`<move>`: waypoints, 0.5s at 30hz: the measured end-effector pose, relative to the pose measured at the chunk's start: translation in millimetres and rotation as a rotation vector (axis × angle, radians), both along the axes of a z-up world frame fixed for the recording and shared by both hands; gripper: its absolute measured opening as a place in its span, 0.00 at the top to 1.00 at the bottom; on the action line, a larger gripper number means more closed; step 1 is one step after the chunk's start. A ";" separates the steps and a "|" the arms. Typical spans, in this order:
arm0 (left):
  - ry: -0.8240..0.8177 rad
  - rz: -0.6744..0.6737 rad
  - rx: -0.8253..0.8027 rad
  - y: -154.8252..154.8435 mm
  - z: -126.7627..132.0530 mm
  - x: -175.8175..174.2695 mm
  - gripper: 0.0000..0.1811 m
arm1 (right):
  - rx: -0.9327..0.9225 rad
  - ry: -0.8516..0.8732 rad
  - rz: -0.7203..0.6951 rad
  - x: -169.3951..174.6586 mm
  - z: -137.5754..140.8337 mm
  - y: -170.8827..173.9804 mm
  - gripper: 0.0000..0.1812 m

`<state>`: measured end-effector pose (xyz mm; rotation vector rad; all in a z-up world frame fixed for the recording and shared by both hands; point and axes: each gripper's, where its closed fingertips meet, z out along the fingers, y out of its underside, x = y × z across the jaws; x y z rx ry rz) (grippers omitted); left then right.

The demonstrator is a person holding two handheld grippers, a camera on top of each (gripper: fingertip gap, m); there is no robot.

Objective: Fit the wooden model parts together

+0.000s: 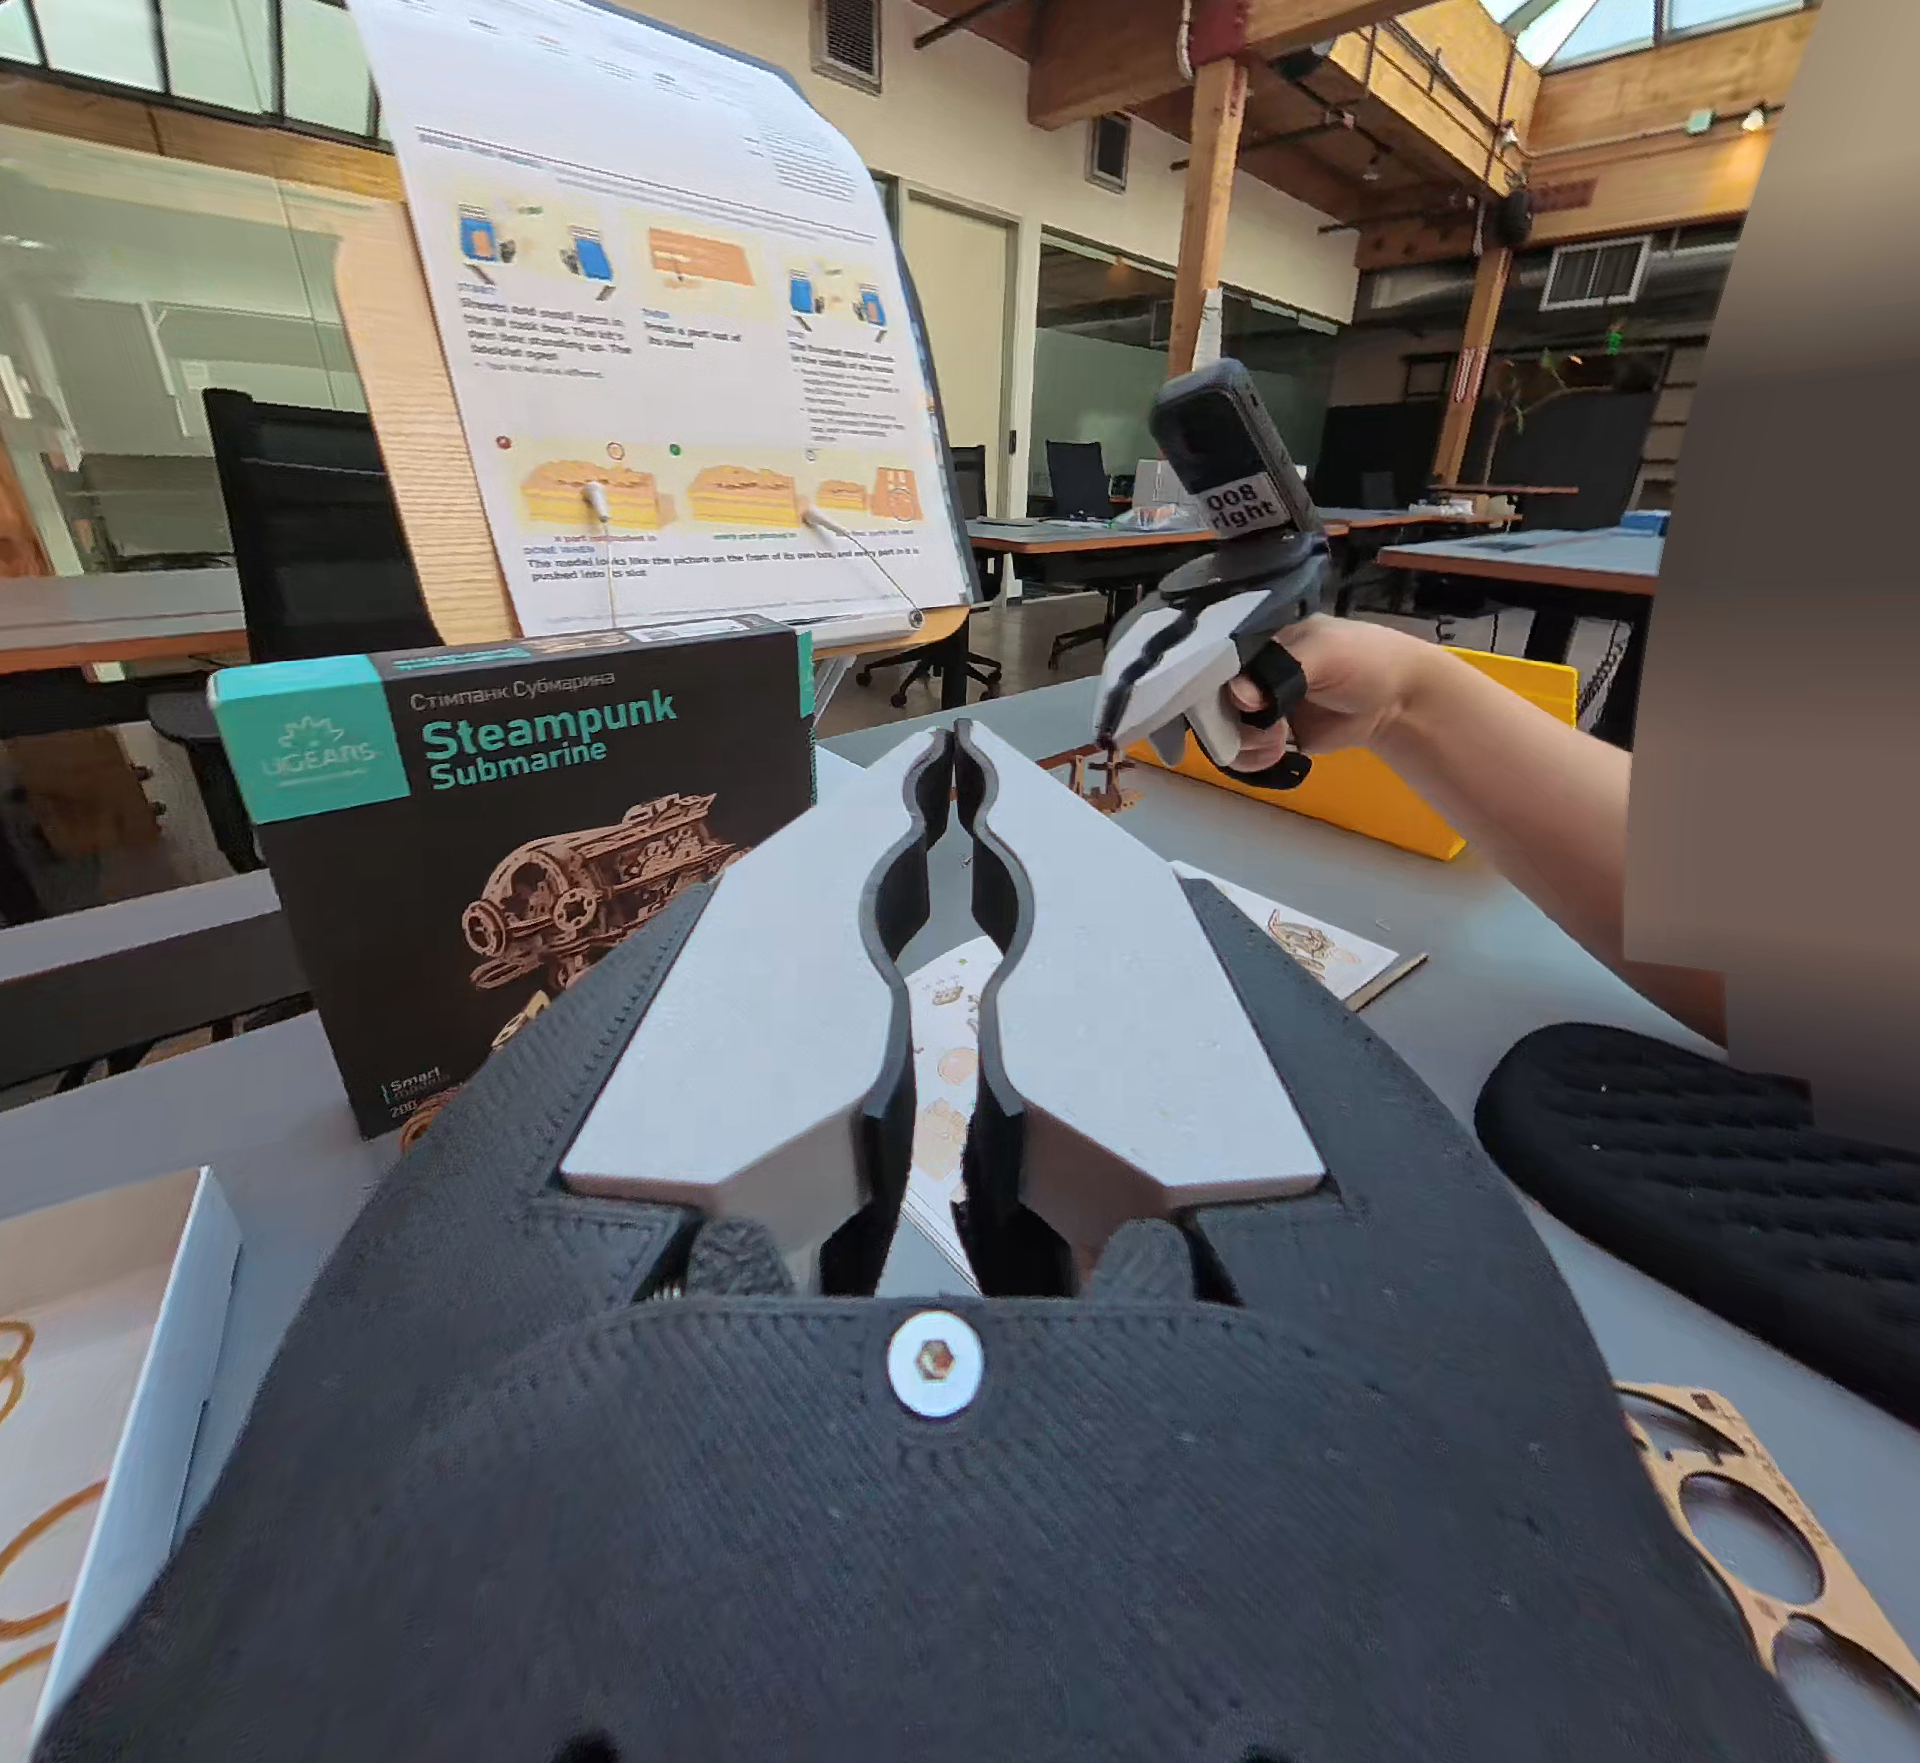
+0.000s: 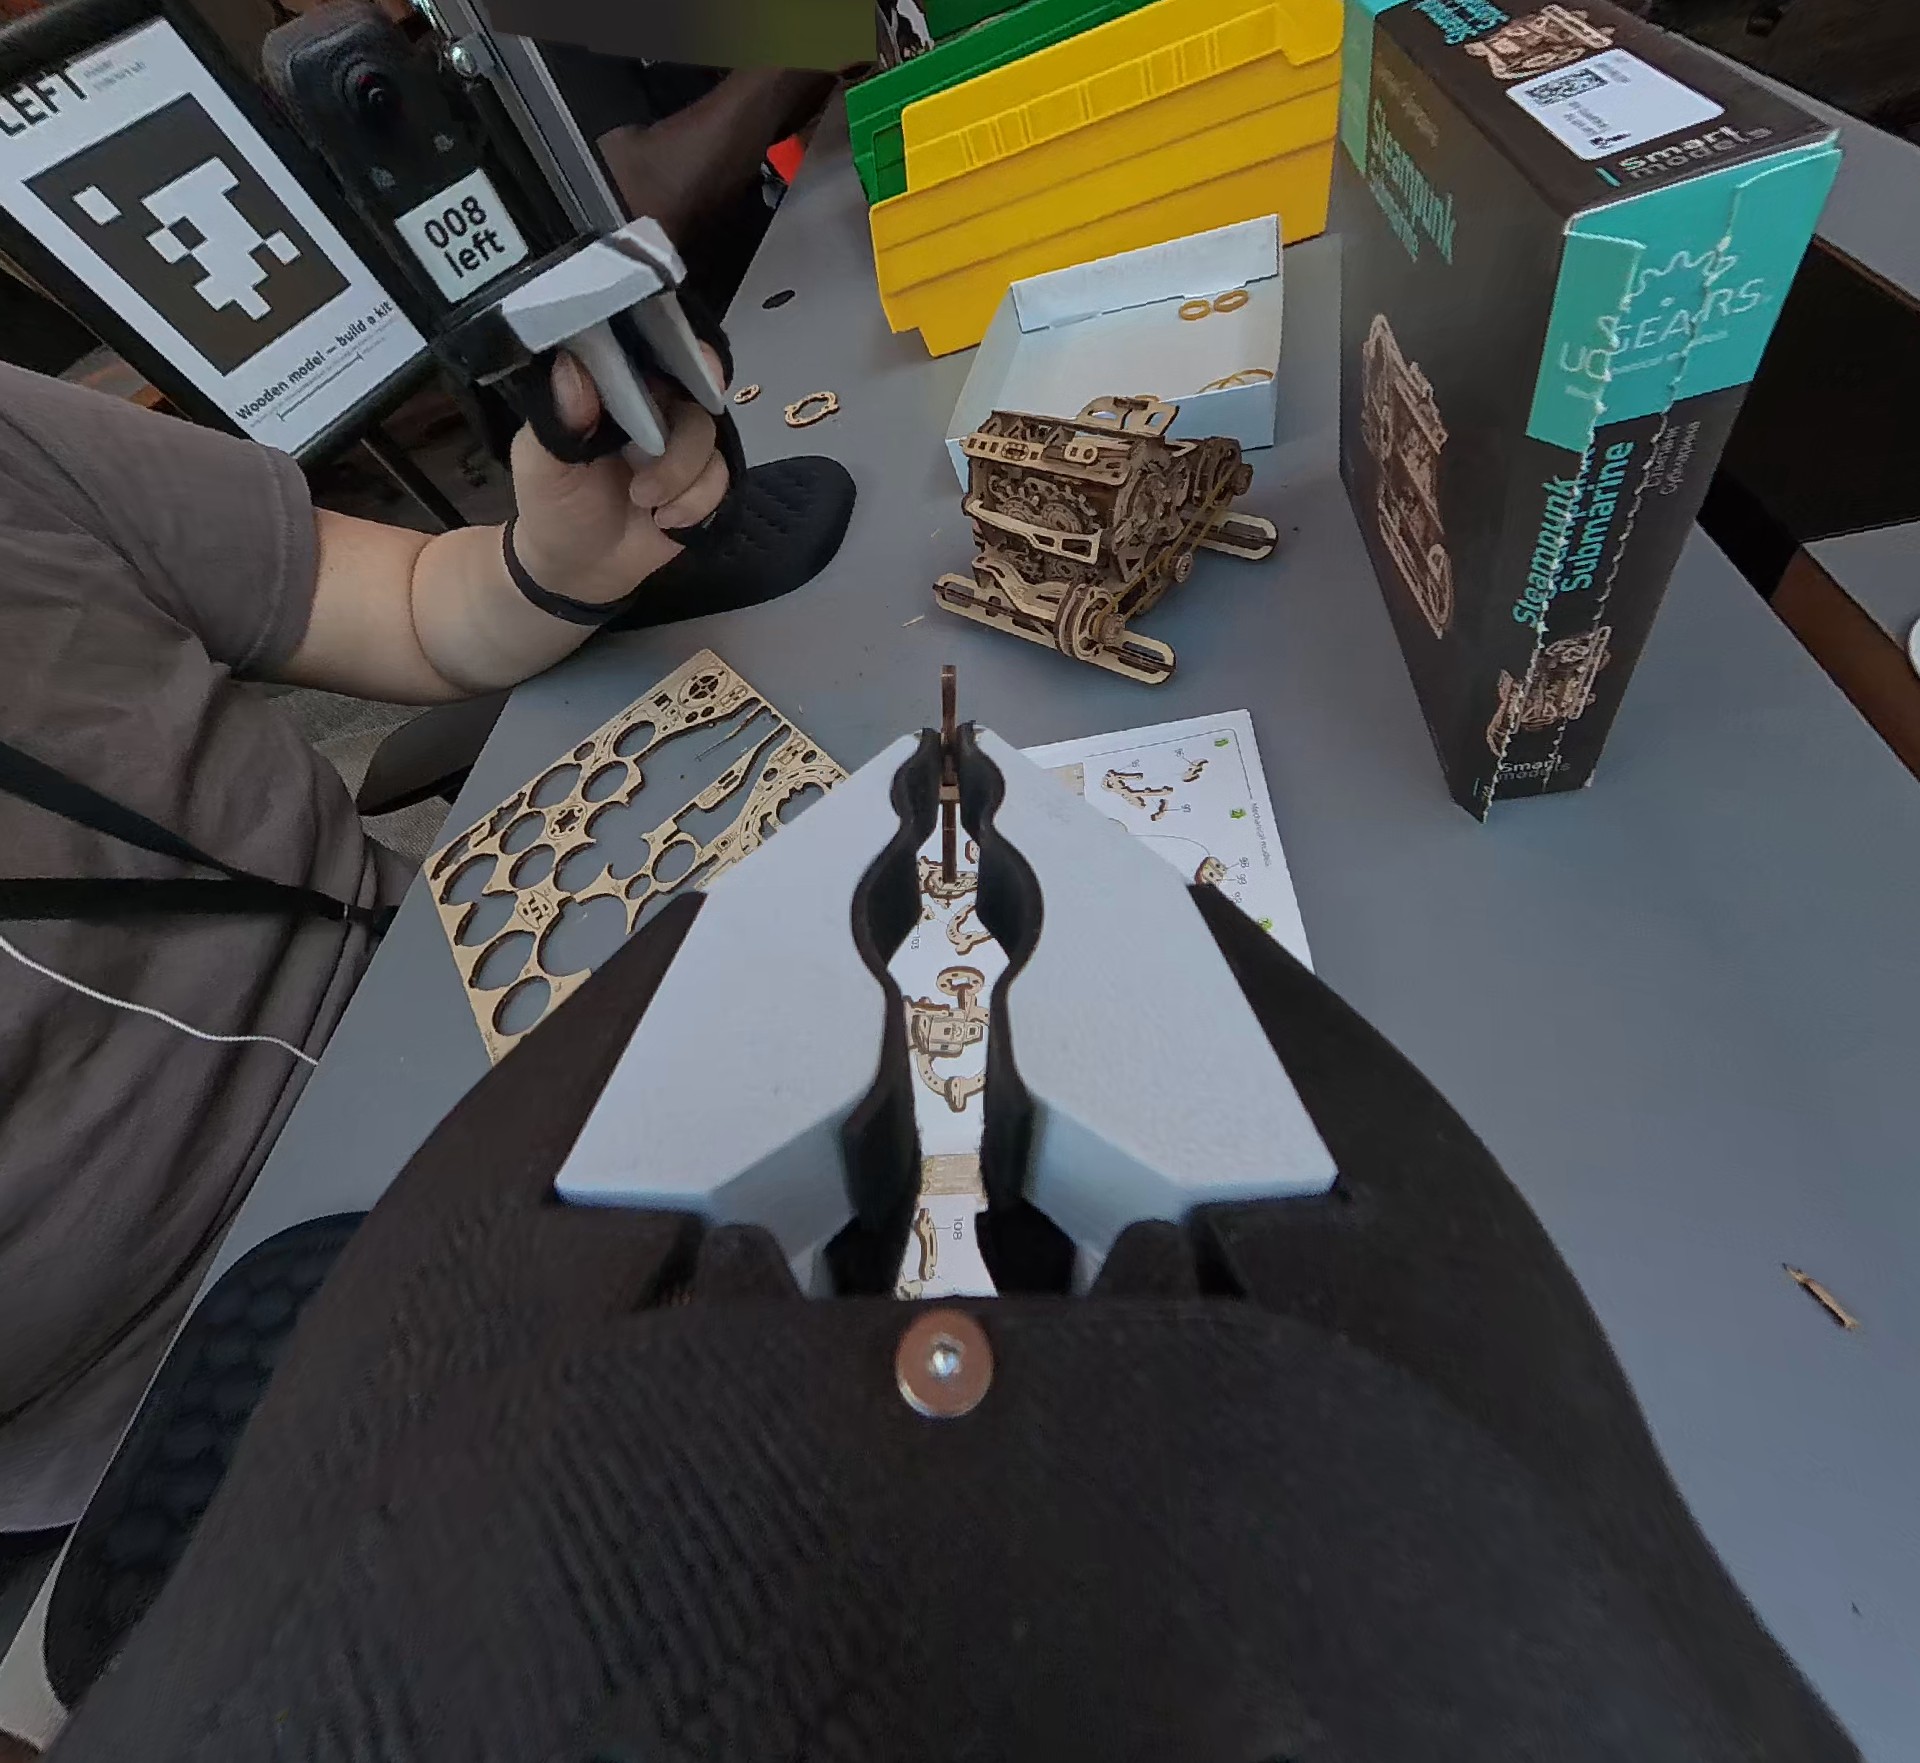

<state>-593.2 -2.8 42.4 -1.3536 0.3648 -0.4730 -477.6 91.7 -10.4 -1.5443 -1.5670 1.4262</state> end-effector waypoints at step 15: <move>-0.093 -0.072 -0.104 8.0 -15.1 5.7 1.00 | -0.167 -0.104 0.121 25.9 -21.0 -34.0 1.00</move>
